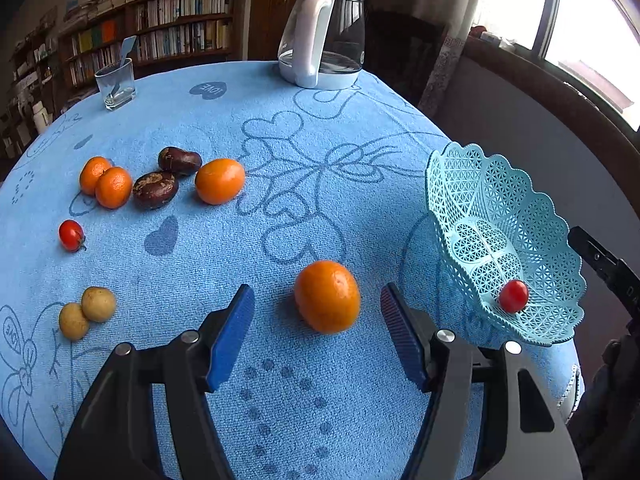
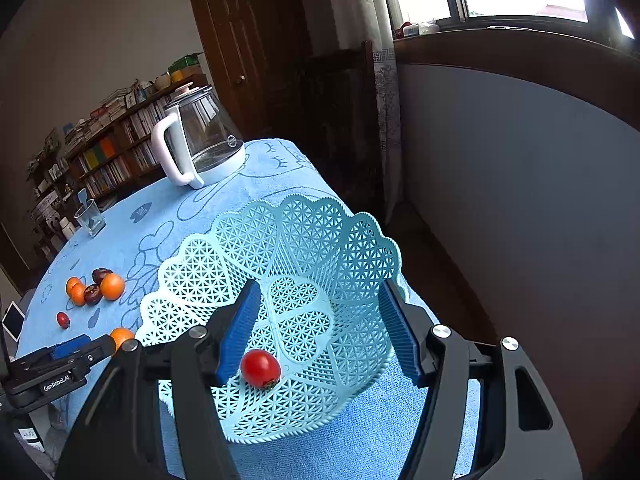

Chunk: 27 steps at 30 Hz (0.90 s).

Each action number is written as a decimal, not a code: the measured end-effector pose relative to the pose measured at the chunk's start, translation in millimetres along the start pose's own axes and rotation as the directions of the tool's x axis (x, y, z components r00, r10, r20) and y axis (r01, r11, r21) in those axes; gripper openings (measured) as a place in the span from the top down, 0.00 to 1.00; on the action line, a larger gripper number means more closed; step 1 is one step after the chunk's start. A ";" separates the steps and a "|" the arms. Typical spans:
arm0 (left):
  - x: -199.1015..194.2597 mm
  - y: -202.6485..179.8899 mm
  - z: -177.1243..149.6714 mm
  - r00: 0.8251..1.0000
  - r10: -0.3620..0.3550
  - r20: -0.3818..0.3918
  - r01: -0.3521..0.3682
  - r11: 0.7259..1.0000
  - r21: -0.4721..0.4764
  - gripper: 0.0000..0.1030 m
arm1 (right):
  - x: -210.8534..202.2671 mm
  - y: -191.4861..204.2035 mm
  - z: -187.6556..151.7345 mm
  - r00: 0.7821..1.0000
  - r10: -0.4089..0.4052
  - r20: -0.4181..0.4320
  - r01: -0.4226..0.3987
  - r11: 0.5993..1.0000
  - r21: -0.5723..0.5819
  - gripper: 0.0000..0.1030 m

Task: Organize fruits
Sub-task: 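Carry the orange to the blue basket and release it with the left tool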

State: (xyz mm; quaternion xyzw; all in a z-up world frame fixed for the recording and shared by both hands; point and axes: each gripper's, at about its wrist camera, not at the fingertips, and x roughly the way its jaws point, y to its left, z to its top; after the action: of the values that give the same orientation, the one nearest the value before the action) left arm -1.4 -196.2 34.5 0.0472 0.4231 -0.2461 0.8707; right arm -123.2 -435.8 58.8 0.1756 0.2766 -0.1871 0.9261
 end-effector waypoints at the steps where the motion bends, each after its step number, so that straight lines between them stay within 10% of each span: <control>1: 5.2 -4.7 -1.7 1.000 0.004 -0.008 -0.004 1.000 0.016 0.43 | -0.4 0.0 0.2 1.000 0.002 0.002 -0.002 1.000 0.000 0.39; 5: 27.9 -8.0 -4.3 0.998 0.011 -0.054 -0.010 0.999 0.031 0.63 | -1.7 -3.9 0.8 1.000 0.005 0.008 -0.005 1.000 0.013 0.39; 27: -14.3 -86.5 33.1 0.990 -0.126 0.063 0.114 0.980 0.165 0.63 | -0.7 -7.4 1.5 1.000 0.012 0.001 -0.012 1.000 0.025 0.39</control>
State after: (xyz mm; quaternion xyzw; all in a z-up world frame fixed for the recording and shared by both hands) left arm -25.8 -275.9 77.3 0.0826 0.3717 -0.3331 0.8626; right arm -126.4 -442.7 58.7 0.1887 0.2728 -0.1851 0.9250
